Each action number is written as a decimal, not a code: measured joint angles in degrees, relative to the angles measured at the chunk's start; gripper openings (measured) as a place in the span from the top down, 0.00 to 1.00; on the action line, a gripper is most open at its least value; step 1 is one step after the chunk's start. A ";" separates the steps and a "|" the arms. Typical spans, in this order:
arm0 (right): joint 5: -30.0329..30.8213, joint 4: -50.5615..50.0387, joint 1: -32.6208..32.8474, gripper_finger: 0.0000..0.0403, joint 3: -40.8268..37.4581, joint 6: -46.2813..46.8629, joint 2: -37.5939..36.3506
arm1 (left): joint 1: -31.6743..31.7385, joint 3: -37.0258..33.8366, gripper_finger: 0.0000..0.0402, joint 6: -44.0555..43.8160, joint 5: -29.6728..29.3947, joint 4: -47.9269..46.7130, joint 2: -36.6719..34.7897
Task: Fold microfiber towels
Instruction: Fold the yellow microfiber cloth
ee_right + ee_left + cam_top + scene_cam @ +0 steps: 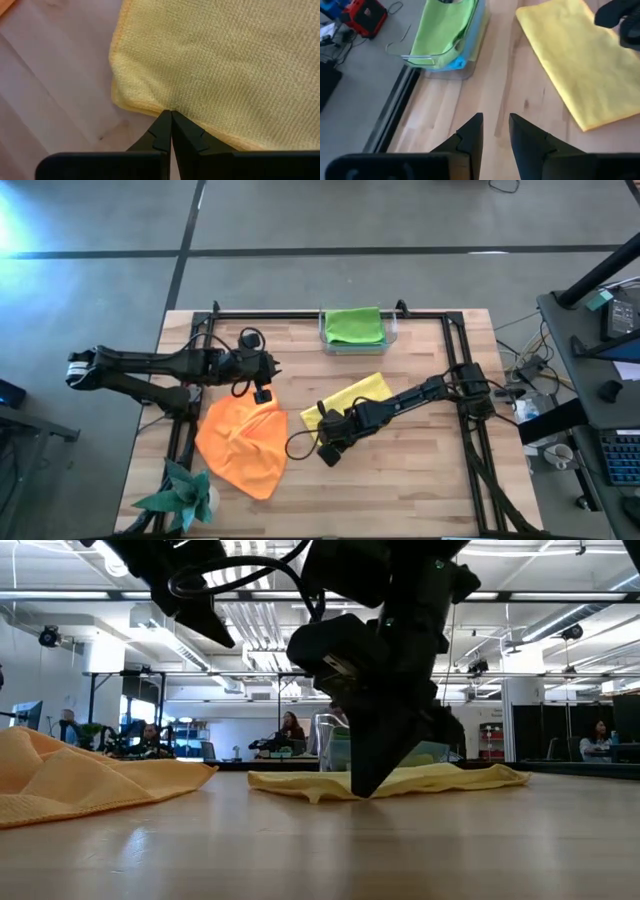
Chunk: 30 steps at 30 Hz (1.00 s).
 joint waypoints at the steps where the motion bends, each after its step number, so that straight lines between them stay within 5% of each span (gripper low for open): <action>1: -0.03 -0.06 0.33 0.98 -0.03 0.03 0.11 | -0.02 0.00 0.80 -0.28 0.14 0.00 0.00; 7: -1.24 -4.82 5.01 0.98 0.01 1.78 -0.16 | 0.00 0.00 0.80 -1.70 1.25 -3.13 0.00; 19: -1.72 -22.55 16.18 0.98 -0.10 10.69 -1.06 | -0.07 0.00 0.80 -13.99 14.81 -4.18 0.00; 30: -1.90 -33.98 18.24 0.98 -0.40 15.95 -0.90 | -0.11 0.00 0.80 -13.96 17.77 -3.92 1.68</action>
